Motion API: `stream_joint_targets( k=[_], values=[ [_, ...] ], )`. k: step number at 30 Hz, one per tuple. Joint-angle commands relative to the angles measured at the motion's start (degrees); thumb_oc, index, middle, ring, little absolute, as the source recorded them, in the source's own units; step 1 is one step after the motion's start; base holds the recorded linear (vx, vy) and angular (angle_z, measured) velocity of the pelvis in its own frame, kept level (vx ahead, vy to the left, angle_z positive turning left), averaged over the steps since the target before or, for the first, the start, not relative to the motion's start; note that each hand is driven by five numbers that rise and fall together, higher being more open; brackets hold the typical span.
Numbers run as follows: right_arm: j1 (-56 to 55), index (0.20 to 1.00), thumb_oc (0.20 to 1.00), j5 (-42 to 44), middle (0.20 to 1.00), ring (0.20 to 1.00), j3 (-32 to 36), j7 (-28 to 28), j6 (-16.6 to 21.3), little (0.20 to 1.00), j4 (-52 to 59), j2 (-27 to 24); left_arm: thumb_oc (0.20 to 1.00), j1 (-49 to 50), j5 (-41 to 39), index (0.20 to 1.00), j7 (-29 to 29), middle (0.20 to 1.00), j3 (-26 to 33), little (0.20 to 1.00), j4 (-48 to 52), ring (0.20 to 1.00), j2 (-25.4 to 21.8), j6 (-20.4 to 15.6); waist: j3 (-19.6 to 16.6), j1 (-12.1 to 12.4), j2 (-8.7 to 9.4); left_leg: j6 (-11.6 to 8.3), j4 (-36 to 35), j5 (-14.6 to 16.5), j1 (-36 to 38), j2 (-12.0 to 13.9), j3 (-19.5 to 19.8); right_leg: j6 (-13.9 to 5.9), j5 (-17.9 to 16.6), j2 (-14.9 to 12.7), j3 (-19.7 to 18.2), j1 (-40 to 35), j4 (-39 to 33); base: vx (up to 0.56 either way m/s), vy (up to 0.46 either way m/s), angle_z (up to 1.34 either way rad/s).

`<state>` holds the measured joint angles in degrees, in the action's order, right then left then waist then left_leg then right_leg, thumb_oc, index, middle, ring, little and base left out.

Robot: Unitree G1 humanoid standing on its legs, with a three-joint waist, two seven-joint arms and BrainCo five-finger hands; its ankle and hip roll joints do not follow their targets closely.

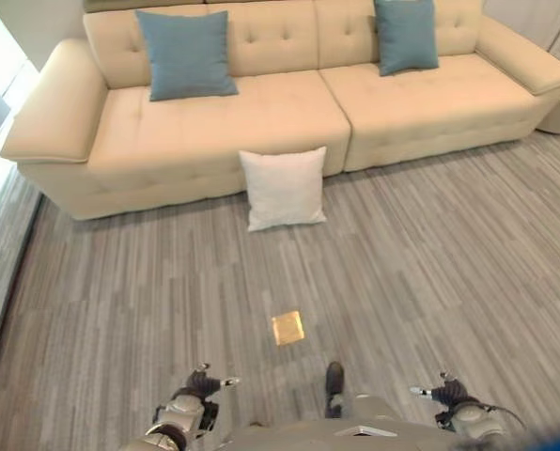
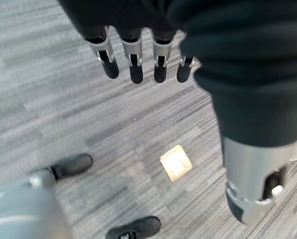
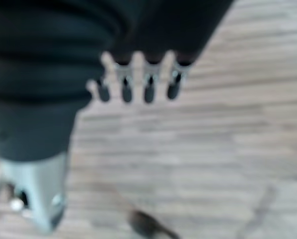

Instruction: Pick up all the scattered cushions and arrange them neatly on the sofa.

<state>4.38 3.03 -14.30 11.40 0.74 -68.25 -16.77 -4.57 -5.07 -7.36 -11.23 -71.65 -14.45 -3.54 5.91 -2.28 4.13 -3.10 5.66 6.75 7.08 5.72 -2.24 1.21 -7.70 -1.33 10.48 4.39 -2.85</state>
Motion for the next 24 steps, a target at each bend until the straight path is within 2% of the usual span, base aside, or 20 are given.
stream_joint_targets(
  k=[1, 2, 3, 4, 5, 6, 7, 8, 9, 10, 11, 13, 16, 17, 20, 22, 24],
  values=[
    [1.9, 1.0, 1.0, 1.1, 1.0, 1.0, -0.3, 0.1, 1.9, 1.0, -0.2, -2.3, 1.0, -4.6, -0.3, 1.0, 0.7, 1.0, -2.1, 1.0, 0.9, 1.0, -0.8, -1.6, 2.9, -1.0, 0.69, -1.66, 12.4, -0.8, -4.3, -2.1, 0.6, -4.55, 8.1, -1.6, -1.0, -0.2, 4.4, 0.12, -0.183, 0.43],
    [1.9, 1.0, 1.0, 1.1, 1.0, 1.0, -0.3, 0.1, 1.9, 1.0, -0.2, -2.3, 1.0, -4.6, -0.3, 1.0, 0.7, 1.0, -2.1, 1.0, 0.9, 1.0, -0.8, -1.6, 2.9, -1.1, 0.66, -1.68, 12.7, -0.7, -4.5, -2.1, 0.7, -4.53, 8.1, -1.6, -0.9, -0.2, 4.4, 0.07, -0.133, 0.43],
    [2.1, 1.0, 1.0, 1.8, 1.0, 1.0, -0.1, 0.2, 1.8, 1.0, -0.3, -2.7, 1.0, -5.5, -0.9, 1.0, 0.8, 1.0, -2.9, 1.0, 1.4, 1.0, -0.6, -1.5, 4.0, -0.5, 1.67, -0.98, 15.3, -1.1, -9.3, -1.8, -0.6, -3.85, 9.2, -2.2, 0.0, -2.2, 3.6, 0.09, -0.113, 0.36],
    [1.9, 1.0, 1.0, 2.2, 1.0, 1.0, 0.0, 0.3, 1.7, 1.0, -0.5, -2.8, 1.0, -5.8, -0.7, 1.0, 0.9, 1.0, -3.2, 1.0, 1.5, 1.0, -0.5, -1.4, 4.6, -0.1, 2.03, -0.34, 14.5, 0.3, -11.6, -2.0, -1.8, -3.98, 9.9, -2.4, 0.7, -3.5, 3.0, 0.09, -0.112, 0.29],
    [2.0, 1.0, 1.0, 2.2, 1.0, 1.0, 0.0, 0.3, 1.7, 1.0, -0.5, -2.8, 1.0, -5.8, -0.7, 1.0, 0.9, 1.0, -3.2, 1.0, 1.4, 1.0, -0.5, -1.4, 4.4, -0.2, 2.18, -0.29, 14.3, 0.1, -11.8, -2.2, -1.7, -4.02, 9.8, -2.6, 0.8, -3.3, 3.0, 0.15, -0.048, 0.28],
    [1.7, 1.0, 1.0, 2.3, 1.0, 1.0, 0.1, 0.2, 1.8, 1.0, -0.7, -2.8, 1.0, -5.8, -0.3, 1.0, 1.1, 1.0, -3.6, 1.0, 1.7, 1.0, -0.6, -1.3, 4.8, 0.5, 2.57, 0.46, 11.2, 1.0, -13.8, -2.8, -3.1, -4.28, 10.4, -2.6, 1.2, -4.4, 2.6, 0.14, -0.017, 0.46],
    [1.6, 1.0, 1.0, 2.3, 1.0, 1.0, 0.2, 0.2, 1.7, 1.0, -0.7, -2.7, 1.0, -5.7, -0.1, 1.0, 1.2, 1.0, -3.6, 1.0, 1.7, 1.0, -0.7, -1.3, 4.7, 0.5, 2.55, 0.43, 9.0, -0.3, -14.9, -2.9, -3.3, -4.37, 10.6, -2.5, 1.5, -4.6, 2.5, 0.15, -0.017, 0.43],
    [1.5, 1.0, 1.0, 2.3, 1.0, 1.0, 0.2, 0.2, 1.7, 1.0, -0.7, -2.8, 1.0, -5.7, -0.1, 1.0, 1.2, 1.0, -3.6, 1.0, 1.7, 1.0, -0.7, -1.2, 4.9, 0.6, 2.52, 0.41, 9.0, -0.2, -14.6, -2.9, -3.3, -4.38, 10.7, -2.5, 1.4, -4.8, 2.4, 0.14, 0.026, 0.3],
    [1.3, 1.0, 1.0, 2.2, 1.0, 1.0, 0.1, 0.3, 1.6, 1.0, -0.7, -2.9, 1.0, -5.3, 0.3, 1.0, 1.1, 1.0, -3.7, 1.0, 1.9, 1.0, -1.0, -1.3, 5.2, 1.1, 2.21, 0.21, 7.3, -3.3, -18.3, -2.5, -4.9, -4.14, 11.8, -2.0, 1.4, -5.8, 2.5, 0.14, 0.034, 0.11],
    [1.1, 1.0, 1.0, 2.3, 1.0, 1.0, 0.1, 0.4, 1.5, 1.0, -0.7, -2.8, 1.0, -5.1, 0.4, 1.0, 1.0, 1.0, -3.6, 1.0, 1.7, 1.0, -1.3, -1.2, 5.2, 1.1, 2.3, 0.0, 7.6, -4.6, -19.9, -2.1, -5.8, -4.01, 12.3, -1.9, 1.3, -5.8, 2.8, 0.23, 0.09, 0.12],
    [0.8, 1.0, 1.0, 2.1, 1.0, 1.0, 0.1, 0.1, 1.5, 1.0, -0.5, -2.6, 1.0, -4.5, 0.5, 1.0, 1.2, 1.0, -3.2, 1.0, 1.5, 1.0, -1.3, -1.2, 5.0, 1.2, 1.92, 0.26, 6.0, -4.0, -17.9, -1.7, -7.0, -4.19, 12.8, -1.5, 1.0, -6.3, 3.1, 0.14, 0.063, 0.22],
    [0.5, 1.0, 1.0, 1.8, 1.0, 1.0, 0.2, 0.0, 1.4, 1.0, -0.5, -2.4, 1.0, -4.1, 0.7, 1.0, 1.2, 1.0, -2.8, 1.0, 1.3, 1.0, -1.4, -1.0, 4.7, 1.2, 1.79, 0.63, 4.9, -3.7, -16.7, -2.0, -6.9, -4.27, 13.1, -1.5, 0.9, -6.8, 3.3, 0.17, 0.095, -0.02],
    [0.2, 1.0, 1.0, 0.9, 1.0, 1.0, 0.2, -0.3, 1.2, 1.0, -0.8, -1.8, 1.0, -3.1, 1.3, 1.0, 1.2, 1.0, -1.8, 1.0, 0.4, 1.0, -1.5, -0.7, 3.7, 1.5, 1.83, 1.72, 3.0, -3.0, -14.5, -3.5, -6.6, -5.24, 13.6, -2.8, 0.4, -7.8, 4.9, 0.28, 0.175, -0.22],
    [0.6, 1.0, 1.0, 0.4, 1.0, 1.0, 0.0, -0.4, 1.2, 1.0, -0.8, -1.4, 1.0, -3.0, 1.2, 1.0, 1.2, 1.0, -1.6, 1.0, 0.2, 1.0, -1.8, -0.7, 3.5, 2.0, 1.92, 2.68, 2.8, -2.0, -13.4, -4.1, -6.9, -5.96, 13.9, -3.6, -0.3, -7.5, 7.1, 0.22, 0.171, 0.03],
    [0.8, 1.0, 1.0, 0.1, 1.0, 1.0, -0.4, -0.8, 1.1, 1.0, -0.6, -0.9, 1.0, -2.9, 1.2, 1.0, 1.2, 1.0, -1.3, 1.0, 0.3, 1.0, -2.2, -0.7, 3.2, 2.6, 2.06, 3.73, 2.8, -0.6, -12.1, -4.8, -7.4, -6.85, 14.0, -4.4, -0.6, -7.1, 9.4, 0.17, 0.138, -0.06],
    [1.2, 1.0, 1.0, 0.0, 1.0, 1.0, -0.4, -1.1, 1.0, 1.0, -0.1, -0.9, 1.0, -2.9, 0.9, 1.0, 1.1, 1.0, -1.0, 1.0, 0.7, 1.0, -2.7, -0.7, 3.3, 2.9, 2.02, 4.85, 3.2, 0.7, -11.4, -5.4, -7.9, -8.04, 12.9, -5.7, -0.7, -5.8, 13.8, 0.15, 0.161, -0.17],
    [1.7, 1.0, 1.0, 0.5, 1.0, 1.0, -0.3, -1.2, 1.1, 1.0, 0.8, -0.7, 1.0, -2.9, 0.7, 1.0, 1.0, 1.0, -0.9, 1.0, 1.4, 1.0, -3.2, -0.7, 4.0, 2.6, 1.25, 6.28, 2.7, 1.8, -9.3, -5.8, -8.0, -9.44, 9.8, -6.9, -1.4, -1.5, 23.1, 0.17, 0.195, -0.2]
  ],
)
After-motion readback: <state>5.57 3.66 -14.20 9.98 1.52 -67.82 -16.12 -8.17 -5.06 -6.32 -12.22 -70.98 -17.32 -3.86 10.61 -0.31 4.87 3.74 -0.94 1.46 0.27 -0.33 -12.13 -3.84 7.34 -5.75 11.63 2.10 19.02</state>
